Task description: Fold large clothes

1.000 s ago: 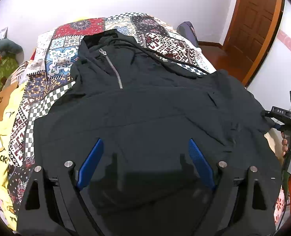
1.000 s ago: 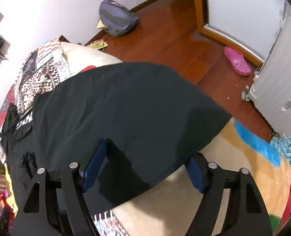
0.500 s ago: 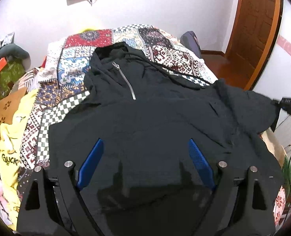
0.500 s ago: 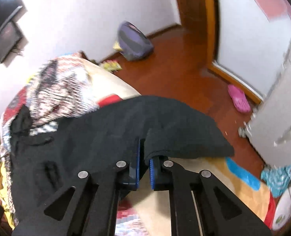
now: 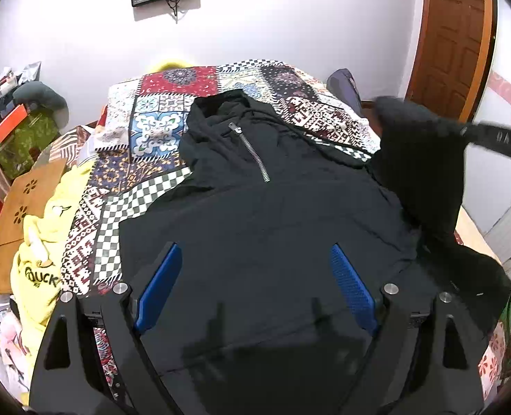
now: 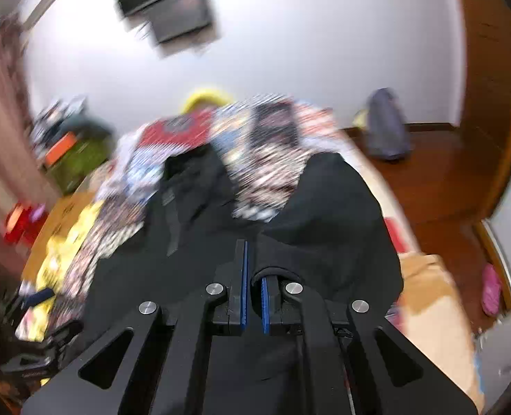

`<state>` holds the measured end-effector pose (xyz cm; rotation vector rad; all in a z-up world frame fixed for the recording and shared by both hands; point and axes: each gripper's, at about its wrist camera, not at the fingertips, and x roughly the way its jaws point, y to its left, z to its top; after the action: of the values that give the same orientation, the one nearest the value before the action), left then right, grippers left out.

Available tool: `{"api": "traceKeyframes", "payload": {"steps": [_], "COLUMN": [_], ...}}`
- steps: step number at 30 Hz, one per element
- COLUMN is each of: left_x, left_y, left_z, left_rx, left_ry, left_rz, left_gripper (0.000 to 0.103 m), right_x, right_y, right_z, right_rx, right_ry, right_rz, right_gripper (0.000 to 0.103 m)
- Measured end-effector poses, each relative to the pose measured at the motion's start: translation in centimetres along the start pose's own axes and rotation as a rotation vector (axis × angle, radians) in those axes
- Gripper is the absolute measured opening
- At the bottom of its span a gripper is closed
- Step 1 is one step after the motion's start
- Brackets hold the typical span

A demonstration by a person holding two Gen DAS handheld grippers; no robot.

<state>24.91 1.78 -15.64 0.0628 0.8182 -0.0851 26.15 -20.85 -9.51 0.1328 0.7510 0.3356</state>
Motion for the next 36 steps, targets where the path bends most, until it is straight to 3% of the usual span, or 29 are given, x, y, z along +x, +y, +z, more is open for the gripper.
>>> {"api": "traceKeyframes", "payload": {"steps": [3, 7, 14, 15, 18, 19, 22, 27, 32, 34, 36], "left_x": [0.0, 0.3, 0.9, 1.0, 1.2, 1.3, 1.2, 1.0, 1.1, 1.3, 1.7], "left_y": [0.9, 1.8, 2.3, 2.2, 1.9, 1.9, 1.4, 0.2, -0.8, -1.2, -1.6], "left_z": [-0.6, -1.5, -3.1, -3.2, -3.3, -3.3, -3.2, -2.3, -1.3, -1.0, -0.8], "left_rx": [-0.015, -0.029, -0.022, -0.019, -0.012, -0.009, -0.002, 0.016, 0.028, 0.026, 0.028], "left_ry": [0.012, 0.039, 0.084, 0.088, 0.093, 0.094, 0.088, 0.069, 0.051, 0.052, 0.055], "left_rz": [0.002, 0.001, 0.011, 0.011, 0.01, 0.009, 0.006, 0.003, -0.002, -0.011, -0.017], "left_gripper": [0.087, 0.087, 0.087, 0.087, 0.087, 0.087, 0.087, 0.087, 0.087, 0.087, 0.087], "right_x": [3.2, 7.1, 8.8, 8.8, 7.9, 7.5, 5.8, 2.8, 0.1, -0.3, 0.0], "right_y": [3.0, 5.5, 5.8, 5.6, 5.9, 6.0, 6.3, 5.0, 0.8, -1.7, -3.8], "right_z": [-2.2, -5.7, -7.9, -7.9, -8.1, -8.2, -8.4, -7.6, -5.5, -5.0, -4.6], "right_rx": [-0.061, -0.141, -0.168, -0.165, -0.163, -0.17, -0.217, -0.218, -0.11, -0.033, 0.038], "right_ry": [0.104, 0.239, 0.358, 0.37, 0.419, 0.422, 0.403, 0.341, 0.24, 0.206, 0.188], "right_rz": [0.059, 0.061, 0.056, 0.057, 0.092, 0.098, 0.091, 0.073, 0.04, 0.008, -0.026], "right_gripper": [0.006, 0.006, 0.01, 0.013, 0.035, 0.044, 0.054, 0.054, 0.056, 0.072, 0.073]}}
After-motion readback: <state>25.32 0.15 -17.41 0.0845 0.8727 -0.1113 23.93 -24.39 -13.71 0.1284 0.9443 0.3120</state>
